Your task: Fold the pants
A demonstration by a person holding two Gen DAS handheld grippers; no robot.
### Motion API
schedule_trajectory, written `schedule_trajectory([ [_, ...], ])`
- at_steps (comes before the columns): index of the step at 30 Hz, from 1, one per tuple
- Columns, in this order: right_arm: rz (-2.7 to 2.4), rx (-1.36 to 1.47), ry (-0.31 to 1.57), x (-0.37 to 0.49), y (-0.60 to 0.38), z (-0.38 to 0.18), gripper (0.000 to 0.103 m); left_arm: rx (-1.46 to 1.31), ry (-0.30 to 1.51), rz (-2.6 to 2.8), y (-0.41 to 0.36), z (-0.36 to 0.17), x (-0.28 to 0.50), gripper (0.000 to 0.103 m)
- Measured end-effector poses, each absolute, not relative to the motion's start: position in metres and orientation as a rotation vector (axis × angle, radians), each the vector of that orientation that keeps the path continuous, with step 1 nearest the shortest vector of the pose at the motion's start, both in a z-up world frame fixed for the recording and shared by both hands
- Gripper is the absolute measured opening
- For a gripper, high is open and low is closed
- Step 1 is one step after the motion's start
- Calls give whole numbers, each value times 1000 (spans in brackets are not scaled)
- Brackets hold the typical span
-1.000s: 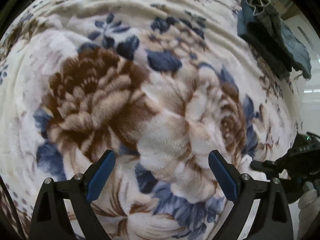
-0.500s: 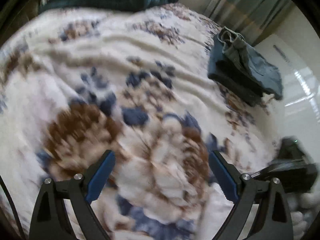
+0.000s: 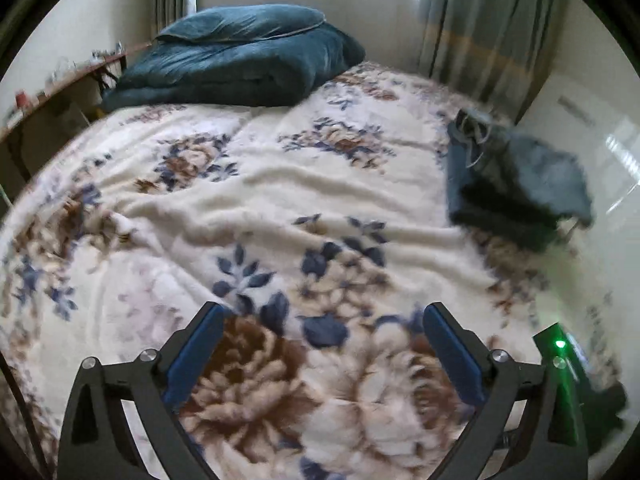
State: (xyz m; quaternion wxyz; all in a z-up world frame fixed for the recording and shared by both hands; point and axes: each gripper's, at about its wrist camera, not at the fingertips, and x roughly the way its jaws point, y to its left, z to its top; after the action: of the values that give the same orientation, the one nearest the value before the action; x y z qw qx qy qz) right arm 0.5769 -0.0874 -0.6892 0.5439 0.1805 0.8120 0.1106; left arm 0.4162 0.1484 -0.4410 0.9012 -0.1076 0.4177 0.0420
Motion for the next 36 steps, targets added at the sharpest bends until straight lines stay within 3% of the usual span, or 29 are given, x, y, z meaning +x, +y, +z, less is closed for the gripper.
schedule_trajectory([
  [3,233,787,1934,567,-132,-710,25,-316,903,22,151,-446,418,102],
  [6,315,728,1910,567,-134,-705,30,-348,961,-1,145,-459,412,102],
  [7,344,691,1897,567,-132,-700,45,-354,1005,-24,141,-465,411,102],
  [8,378,647,1878,568,-132,-688,69,-360,1080,-51,135,-474,409,102],
  [10,406,605,1798,564,-146,-657,84,-345,1165,-67,122,-485,398,102],
  [14,288,479,1636,536,-204,-583,84,-329,1290,-123,87,-502,362,102],
  [17,92,489,1581,483,-277,-557,84,-331,1375,-152,63,-517,335,102],
  [21,-88,699,1648,397,-356,-587,84,-342,1459,-158,42,-537,308,102],
  [24,-71,915,1705,352,-359,-634,84,-338,1479,-158,33,-543,298,102],
  [25,-30,986,1708,341,-358,-649,77,-326,1476,-152,31,-544,297,102],
  [26,-31,1008,1701,333,-350,-658,52,-319,1475,-149,30,-545,298,102],
  [29,-46,1060,1640,319,-344,-664,37,-306,1494,-151,27,-550,303,102],
  [36,-65,1108,1594,286,-360,-633,24,-239,1516,-178,16,-549,311,102],
])
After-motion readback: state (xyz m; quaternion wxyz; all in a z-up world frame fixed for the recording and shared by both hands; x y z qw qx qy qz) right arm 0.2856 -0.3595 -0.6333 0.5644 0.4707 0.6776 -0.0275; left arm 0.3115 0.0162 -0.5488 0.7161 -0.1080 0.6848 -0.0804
